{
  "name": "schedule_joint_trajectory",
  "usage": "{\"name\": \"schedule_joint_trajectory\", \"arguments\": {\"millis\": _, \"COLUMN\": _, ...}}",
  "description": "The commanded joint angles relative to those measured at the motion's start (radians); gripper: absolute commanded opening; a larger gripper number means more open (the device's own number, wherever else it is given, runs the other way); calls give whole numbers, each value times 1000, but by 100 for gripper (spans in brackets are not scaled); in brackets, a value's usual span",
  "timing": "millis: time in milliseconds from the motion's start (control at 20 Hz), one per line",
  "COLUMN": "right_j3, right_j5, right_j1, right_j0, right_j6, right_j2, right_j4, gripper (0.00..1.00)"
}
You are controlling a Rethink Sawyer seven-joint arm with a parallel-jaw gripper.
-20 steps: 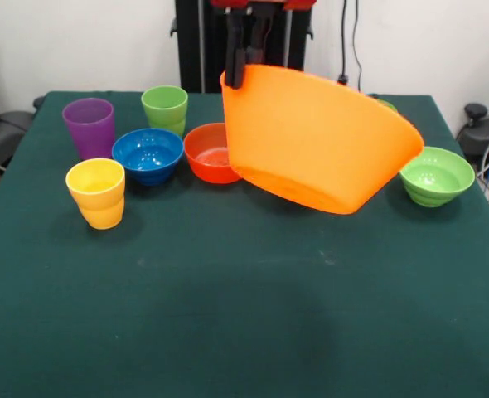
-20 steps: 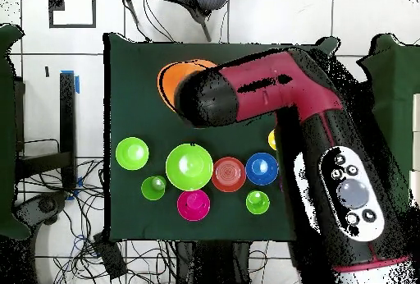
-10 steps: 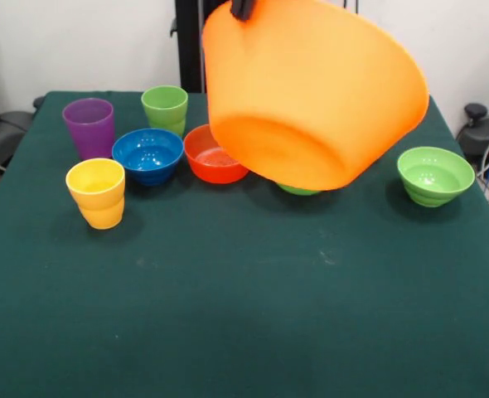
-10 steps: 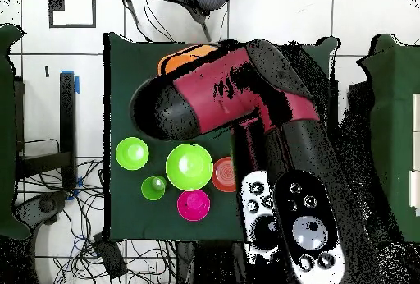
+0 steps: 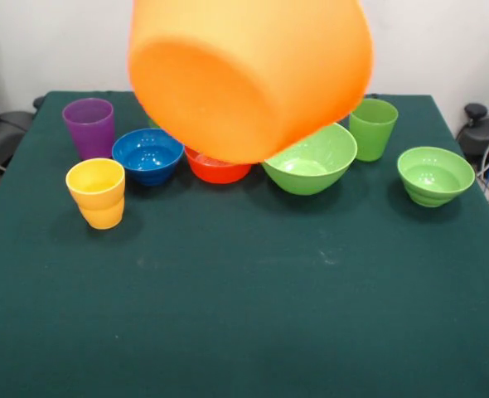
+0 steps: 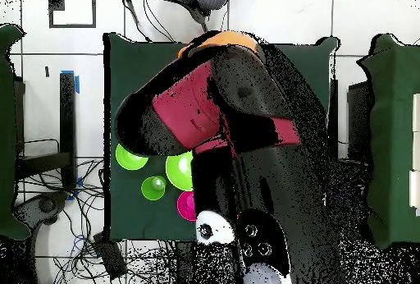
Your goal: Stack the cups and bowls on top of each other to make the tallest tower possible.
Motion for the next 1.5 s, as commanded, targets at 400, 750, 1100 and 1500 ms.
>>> {"name": "schedule_joint_trajectory", "arguments": {"millis": 400, "right_j3": -63, "right_j5": 100, "right_j1": 56, "right_j0": 110, "right_j6": 302, "right_j2": -199, "right_j4": -200, "gripper": 0}}
{"name": "schedule_joint_trajectory", "arguments": {"millis": 750, "right_j3": -106, "right_j5": 86, "right_j1": 106, "right_j0": 141, "right_j6": 440, "right_j2": -274, "right_j4": -156, "gripper": 0}}
{"name": "schedule_joint_trajectory", "arguments": {"millis": 1100, "right_j3": -116, "right_j5": 52, "right_j1": 149, "right_j0": 203, "right_j6": 584, "right_j2": -345, "right_j4": -227, "gripper": 0}}
{"name": "schedule_joint_trajectory", "arguments": {"millis": 1500, "right_j3": -106, "right_j5": -30, "right_j1": 216, "right_j0": 265, "right_j6": 756, "right_j2": -428, "right_j4": -389, "gripper": 0}}
